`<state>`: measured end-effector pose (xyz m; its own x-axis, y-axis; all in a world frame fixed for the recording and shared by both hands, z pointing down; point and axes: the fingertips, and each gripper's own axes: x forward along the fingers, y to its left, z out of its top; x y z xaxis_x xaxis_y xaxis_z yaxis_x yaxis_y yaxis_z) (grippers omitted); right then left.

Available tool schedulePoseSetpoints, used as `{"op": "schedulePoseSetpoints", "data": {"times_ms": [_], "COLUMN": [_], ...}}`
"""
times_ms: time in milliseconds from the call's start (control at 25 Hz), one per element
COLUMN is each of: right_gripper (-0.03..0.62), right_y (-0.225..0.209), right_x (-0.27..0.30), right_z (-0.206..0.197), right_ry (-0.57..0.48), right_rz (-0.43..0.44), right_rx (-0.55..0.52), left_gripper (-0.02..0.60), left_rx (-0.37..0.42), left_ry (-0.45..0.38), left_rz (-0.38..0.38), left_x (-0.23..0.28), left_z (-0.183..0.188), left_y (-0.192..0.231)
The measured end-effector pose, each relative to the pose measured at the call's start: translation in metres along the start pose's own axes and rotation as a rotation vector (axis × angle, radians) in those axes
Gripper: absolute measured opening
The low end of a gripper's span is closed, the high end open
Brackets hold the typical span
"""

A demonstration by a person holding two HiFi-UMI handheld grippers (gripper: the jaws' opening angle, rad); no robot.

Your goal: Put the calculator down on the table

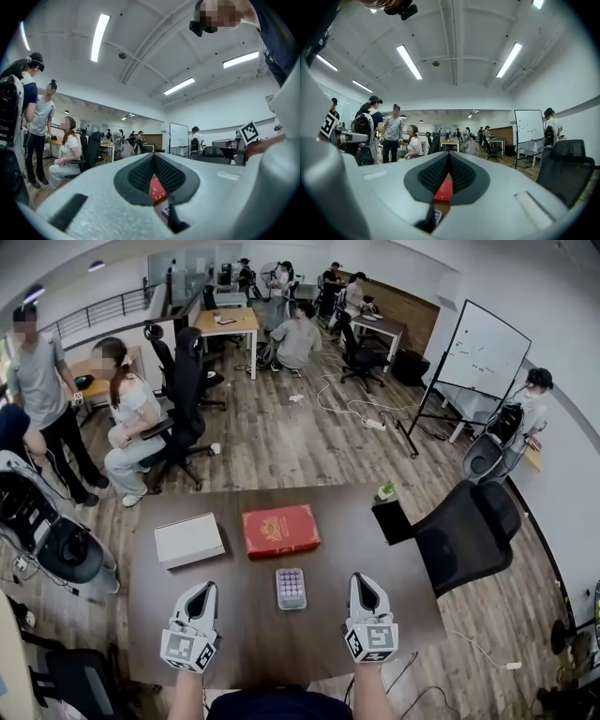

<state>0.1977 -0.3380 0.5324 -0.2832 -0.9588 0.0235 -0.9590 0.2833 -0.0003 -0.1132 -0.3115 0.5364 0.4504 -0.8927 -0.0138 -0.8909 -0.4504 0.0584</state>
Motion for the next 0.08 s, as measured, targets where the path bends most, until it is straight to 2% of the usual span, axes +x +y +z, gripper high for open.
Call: {"op": "schedulePoseSetpoints", "data": {"times_ms": [80], "right_gripper": [0.011], "right_y": [-0.0052], "right_x": [-0.0013], "right_z": [0.0003], "right_ry": [0.0], "right_rz": [-0.001], "right_rx": [0.0], "left_gripper": [-0.005], "left_rx": [-0.001], "left_ry": [0.007], "left_rz": [0.012], "left_x": [0.0015], "left_z": [-0.0009], "left_y": [-0.0009]}}
